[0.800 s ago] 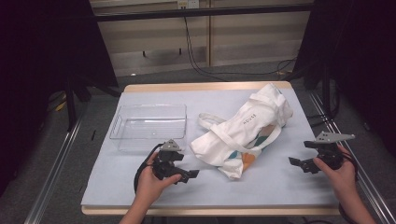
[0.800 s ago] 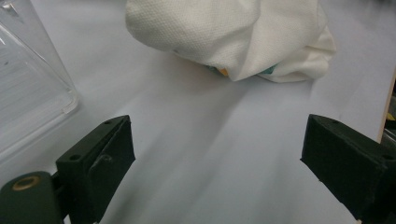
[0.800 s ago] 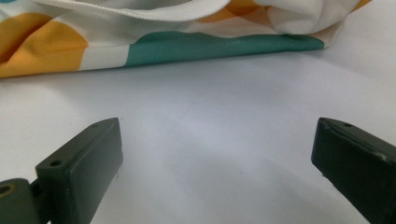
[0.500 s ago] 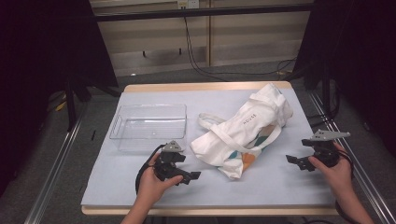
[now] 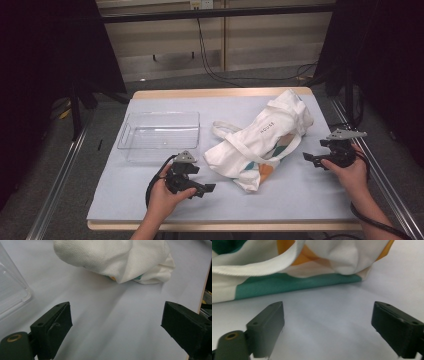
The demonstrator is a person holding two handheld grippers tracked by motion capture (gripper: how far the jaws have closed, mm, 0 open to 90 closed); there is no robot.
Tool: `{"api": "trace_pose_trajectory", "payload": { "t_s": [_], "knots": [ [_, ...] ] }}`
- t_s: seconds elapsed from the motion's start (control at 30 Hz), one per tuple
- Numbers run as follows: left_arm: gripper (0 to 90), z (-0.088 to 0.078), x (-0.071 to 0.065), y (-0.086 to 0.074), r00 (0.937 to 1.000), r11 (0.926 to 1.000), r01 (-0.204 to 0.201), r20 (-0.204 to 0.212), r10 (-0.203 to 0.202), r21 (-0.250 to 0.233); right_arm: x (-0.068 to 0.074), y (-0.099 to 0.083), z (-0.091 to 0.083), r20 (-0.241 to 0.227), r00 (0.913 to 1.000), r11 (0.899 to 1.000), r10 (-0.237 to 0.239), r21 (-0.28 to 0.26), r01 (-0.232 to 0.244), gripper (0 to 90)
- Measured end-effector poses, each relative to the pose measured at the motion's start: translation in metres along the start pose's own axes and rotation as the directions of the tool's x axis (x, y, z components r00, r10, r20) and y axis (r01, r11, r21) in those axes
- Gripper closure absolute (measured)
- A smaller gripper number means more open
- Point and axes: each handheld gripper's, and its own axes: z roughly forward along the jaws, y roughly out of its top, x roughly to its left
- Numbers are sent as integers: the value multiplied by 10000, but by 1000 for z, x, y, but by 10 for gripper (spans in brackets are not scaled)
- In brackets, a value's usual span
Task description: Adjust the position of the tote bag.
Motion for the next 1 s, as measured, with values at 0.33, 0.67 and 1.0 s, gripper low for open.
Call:
{"api": "trace_pose_trajectory", "payload": {
  "t_s": [0.33,0.67,1.0],
  "knots": [
    [94,1,1,-1,10000,10000,-44,-32,44,7,-8,13,17,460,9985,9993,-297,-204,307,322],
    [94,2,0,-1,9999,9998,-163,-45,164,88,-12,23,30,832,9958,9988,-377,-277,401,568],
    [154,5,-4,1,9995,9998,-186,242,187,-34,-11,30,42,934,9937,9980,-615,-72,624,680]
  ]
}}
